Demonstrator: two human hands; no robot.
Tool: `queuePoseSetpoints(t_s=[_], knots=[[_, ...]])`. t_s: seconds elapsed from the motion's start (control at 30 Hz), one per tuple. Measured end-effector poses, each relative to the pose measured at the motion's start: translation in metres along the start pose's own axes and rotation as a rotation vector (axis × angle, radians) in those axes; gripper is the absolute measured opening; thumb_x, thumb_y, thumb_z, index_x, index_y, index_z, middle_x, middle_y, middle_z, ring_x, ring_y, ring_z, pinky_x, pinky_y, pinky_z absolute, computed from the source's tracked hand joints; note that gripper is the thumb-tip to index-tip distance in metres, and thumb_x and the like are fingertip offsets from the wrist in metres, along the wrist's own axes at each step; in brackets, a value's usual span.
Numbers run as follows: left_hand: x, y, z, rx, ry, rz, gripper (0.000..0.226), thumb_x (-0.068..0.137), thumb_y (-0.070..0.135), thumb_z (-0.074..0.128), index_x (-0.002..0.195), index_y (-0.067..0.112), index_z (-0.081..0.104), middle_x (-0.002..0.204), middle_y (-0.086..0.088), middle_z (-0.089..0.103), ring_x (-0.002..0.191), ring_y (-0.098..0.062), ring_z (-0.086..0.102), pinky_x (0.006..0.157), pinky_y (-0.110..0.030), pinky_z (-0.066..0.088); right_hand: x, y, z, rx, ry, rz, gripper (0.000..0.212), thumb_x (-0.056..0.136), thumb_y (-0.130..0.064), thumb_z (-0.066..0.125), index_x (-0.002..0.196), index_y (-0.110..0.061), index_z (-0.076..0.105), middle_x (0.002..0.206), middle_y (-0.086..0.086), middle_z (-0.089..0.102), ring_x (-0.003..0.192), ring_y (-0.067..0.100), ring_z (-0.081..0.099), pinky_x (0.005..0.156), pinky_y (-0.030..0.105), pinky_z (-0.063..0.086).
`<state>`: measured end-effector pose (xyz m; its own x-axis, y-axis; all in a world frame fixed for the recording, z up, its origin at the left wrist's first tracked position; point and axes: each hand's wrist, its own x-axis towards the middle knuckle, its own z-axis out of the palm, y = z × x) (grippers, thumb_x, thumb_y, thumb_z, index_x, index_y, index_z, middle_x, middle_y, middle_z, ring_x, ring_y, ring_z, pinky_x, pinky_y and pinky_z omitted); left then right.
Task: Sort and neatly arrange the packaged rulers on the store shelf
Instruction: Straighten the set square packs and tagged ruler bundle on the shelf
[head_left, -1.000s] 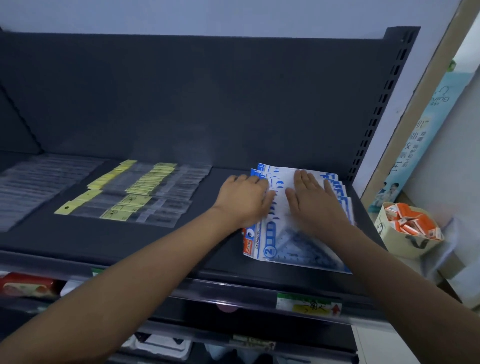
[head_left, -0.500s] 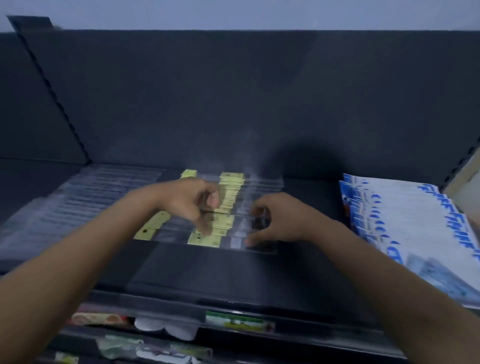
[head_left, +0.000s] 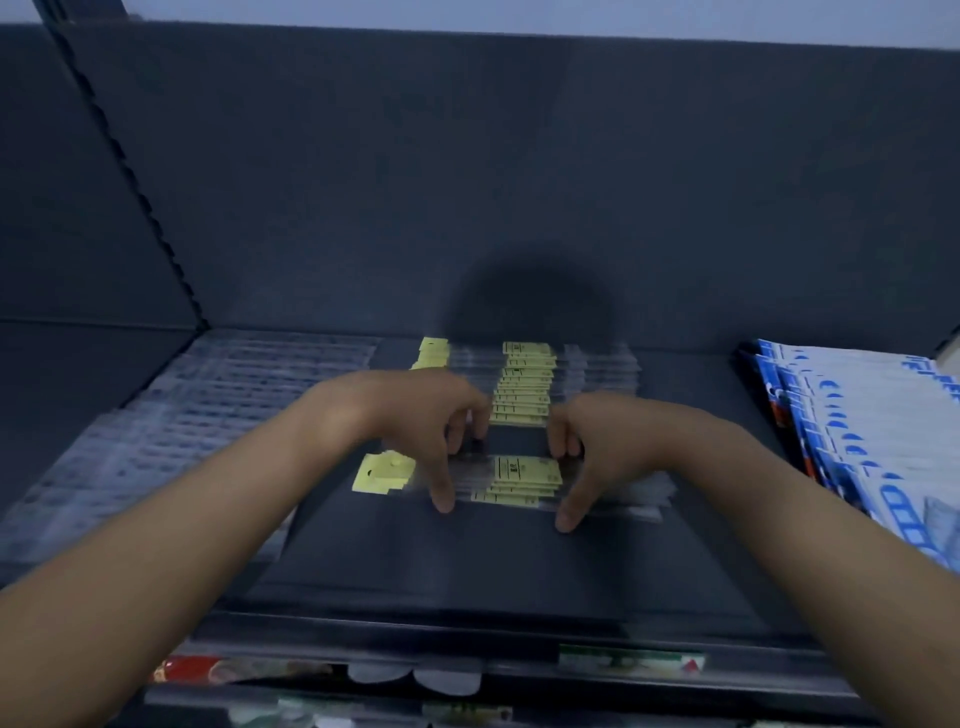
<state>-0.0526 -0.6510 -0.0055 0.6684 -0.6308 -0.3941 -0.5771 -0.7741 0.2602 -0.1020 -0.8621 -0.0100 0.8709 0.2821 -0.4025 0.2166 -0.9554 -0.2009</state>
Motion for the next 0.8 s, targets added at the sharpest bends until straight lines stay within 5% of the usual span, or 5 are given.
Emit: queuePoseSetpoints(t_s=[0.23,0.53,0.8], knots=[[-0.001,-0.002,0.001,0.033,0.089,0.093,0.038,0.056,0.037,0.086,0.087,0.030,0.065,0.084,0.016,0.061,0.077,0.000,0.057,0.068,-0.026,0.052,0.001,-0.007,0.001,0.002,0.020,-0.012,0.036,0.053,-0.038,0.082,0.079,-0.022,0.063,0.075,-0.007,0.066,0.068,0.009,0.060,0.056,0.028,0.049],[0.005,-0.003,0.010,0.245,0.158,0.120,0.036,0.053,0.044,0.069,0.082,0.029,0.051,0.072,0.014,0.052,0.066,-0.002,0.047,0.066,-0.039,0.056,0.003,-0.014,0.016,-0.201,0.137,-0.037,0.048,0.059,-0.047,0.073,0.087,-0.024,0.042,0.079,-0.010,0.048,0.068,0.011,0.047,0.051,0.028,0.037],[0.008,-0.005,0.013,0.230,0.140,0.071,0.039,0.057,0.043,0.069,0.078,0.026,0.042,0.079,0.011,0.047,0.078,-0.016,0.050,0.069,-0.045,0.053,0.004,-0.005,0.016,-0.102,0.142,-0.084,0.051,0.062,-0.040,0.074,0.097,-0.021,0.042,0.093,-0.008,0.043,0.082,0.015,0.048,0.067,0.035,0.049]])
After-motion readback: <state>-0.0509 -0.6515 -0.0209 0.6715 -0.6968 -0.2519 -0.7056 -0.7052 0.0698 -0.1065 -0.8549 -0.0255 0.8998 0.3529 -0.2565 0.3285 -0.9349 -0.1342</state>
